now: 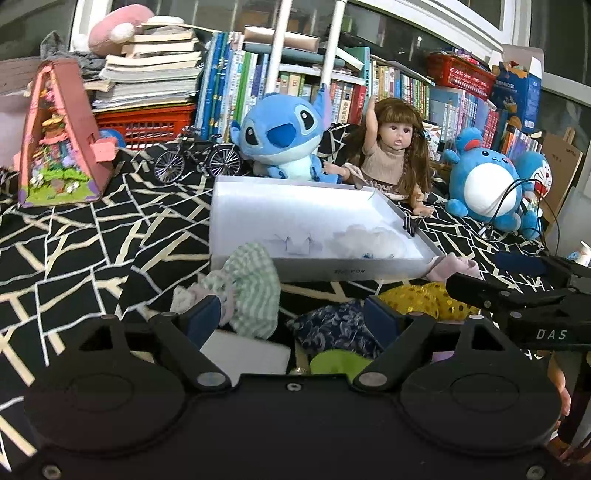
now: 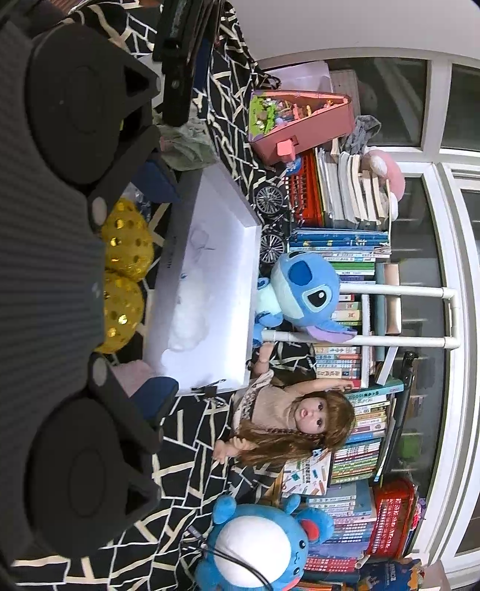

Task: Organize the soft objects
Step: 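Withdraw both open tools from the box back toward the pile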

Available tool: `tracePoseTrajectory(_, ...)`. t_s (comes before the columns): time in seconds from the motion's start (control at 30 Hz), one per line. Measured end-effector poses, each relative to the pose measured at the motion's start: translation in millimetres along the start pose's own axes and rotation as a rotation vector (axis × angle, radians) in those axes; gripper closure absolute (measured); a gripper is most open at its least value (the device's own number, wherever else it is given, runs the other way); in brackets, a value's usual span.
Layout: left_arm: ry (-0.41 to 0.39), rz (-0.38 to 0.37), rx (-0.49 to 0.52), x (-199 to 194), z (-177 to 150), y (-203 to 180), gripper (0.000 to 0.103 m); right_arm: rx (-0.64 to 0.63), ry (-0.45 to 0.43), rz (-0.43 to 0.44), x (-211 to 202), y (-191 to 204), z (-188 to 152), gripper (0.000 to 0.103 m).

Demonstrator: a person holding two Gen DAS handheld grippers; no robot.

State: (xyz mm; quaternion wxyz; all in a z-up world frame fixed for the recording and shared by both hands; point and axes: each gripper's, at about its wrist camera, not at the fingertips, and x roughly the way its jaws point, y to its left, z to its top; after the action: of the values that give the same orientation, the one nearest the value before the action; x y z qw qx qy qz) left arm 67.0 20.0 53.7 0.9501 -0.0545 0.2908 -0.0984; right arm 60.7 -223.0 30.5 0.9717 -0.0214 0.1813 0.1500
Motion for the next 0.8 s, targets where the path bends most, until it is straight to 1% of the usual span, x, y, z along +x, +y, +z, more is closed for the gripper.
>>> tracePoseTrajectory(0.13,-0.007,0.007,-0.015,-8,-10,7,0.019,-0.011,0.015,-0.009,0,1,-7,0.000)
tracePoseTrajectory(0.37,0.010,0.050,-0.014,-14,-28,18,0.019,-0.008,0.044,-0.025,2,2,-19,0.000)
tracePoseTrajectory(0.53,0.024,0.054,-0.021,-18,-37,24,0.018,0.000,0.061,-0.011,8,3,-23,0.000)
tracePoseTrajectory(0.8,0.000,0.097,-0.004,-21,-42,26,0.017,0.039,0.068,-0.022,21,6,-24,0.000)
